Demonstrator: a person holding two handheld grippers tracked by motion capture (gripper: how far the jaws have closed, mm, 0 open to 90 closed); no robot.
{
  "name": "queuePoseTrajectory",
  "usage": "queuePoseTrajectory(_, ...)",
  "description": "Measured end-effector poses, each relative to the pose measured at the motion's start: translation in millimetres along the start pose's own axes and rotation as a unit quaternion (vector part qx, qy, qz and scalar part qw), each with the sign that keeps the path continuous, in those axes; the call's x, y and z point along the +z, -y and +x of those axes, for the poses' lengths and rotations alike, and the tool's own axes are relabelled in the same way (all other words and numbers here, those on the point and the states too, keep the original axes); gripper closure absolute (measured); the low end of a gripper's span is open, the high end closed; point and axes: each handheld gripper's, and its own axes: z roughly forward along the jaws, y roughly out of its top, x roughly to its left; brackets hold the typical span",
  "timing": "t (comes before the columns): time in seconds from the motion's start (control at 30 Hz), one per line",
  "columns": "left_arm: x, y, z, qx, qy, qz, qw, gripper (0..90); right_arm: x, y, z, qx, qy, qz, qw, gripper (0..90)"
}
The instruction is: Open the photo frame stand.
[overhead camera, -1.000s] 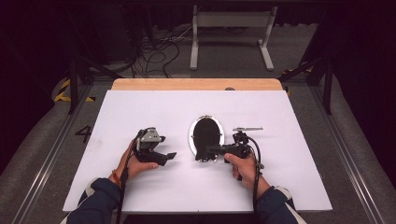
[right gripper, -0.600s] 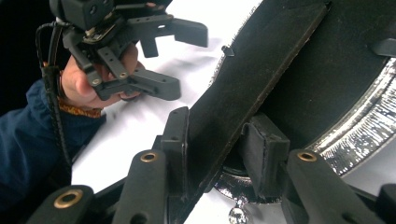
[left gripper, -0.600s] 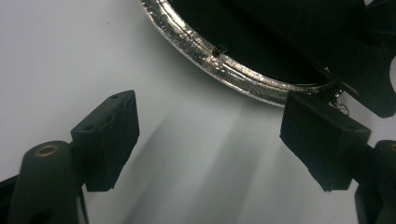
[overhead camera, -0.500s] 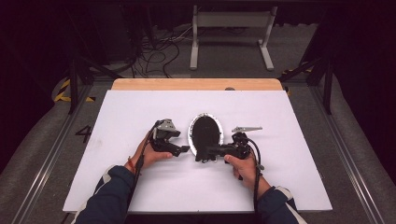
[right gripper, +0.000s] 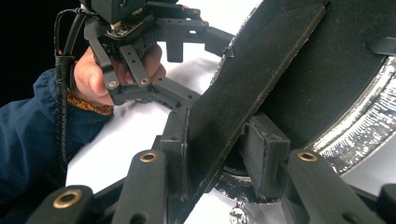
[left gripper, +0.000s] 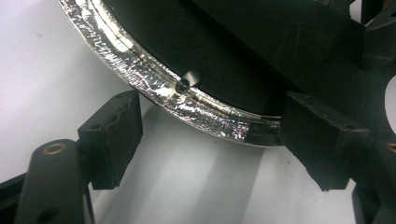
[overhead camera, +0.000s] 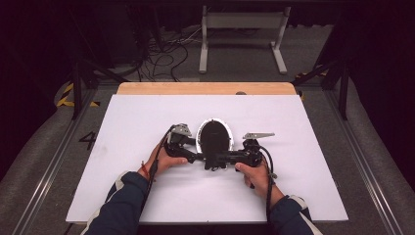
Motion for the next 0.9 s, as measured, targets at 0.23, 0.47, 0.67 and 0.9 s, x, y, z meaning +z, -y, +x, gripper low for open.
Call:
queuePoseTrajectory(0.23,-2.4,0.9,1.6,0.003,0.019,-0.009,0.9998,30.2,-0.4,-0.6,-0.5,-0.009,-0.006,0.001,0.9999,63.0)
queuePoseTrajectory(0.47,-12.1,2.3,3.7,-0.008,0.028,-0.039,0.9988,44.1,-2.7,-0.6,0.0,-0.012,-0.004,0.007,0.9999,62.6)
queuePoseTrajectory(0.67,-16.9,2.4,-0.3,-0.006,0.022,-0.053,0.9983,51.6,-4.6,-1.4,3.0,-0.021,0.005,0.010,0.9997,62.7)
queuePoseTrajectory(0.9,-10.3,0.7,-15.5,0.029,0.032,-0.047,0.9979,50.9,-6.6,-2.0,5.3,-0.031,0.017,0.007,0.9993,63.0)
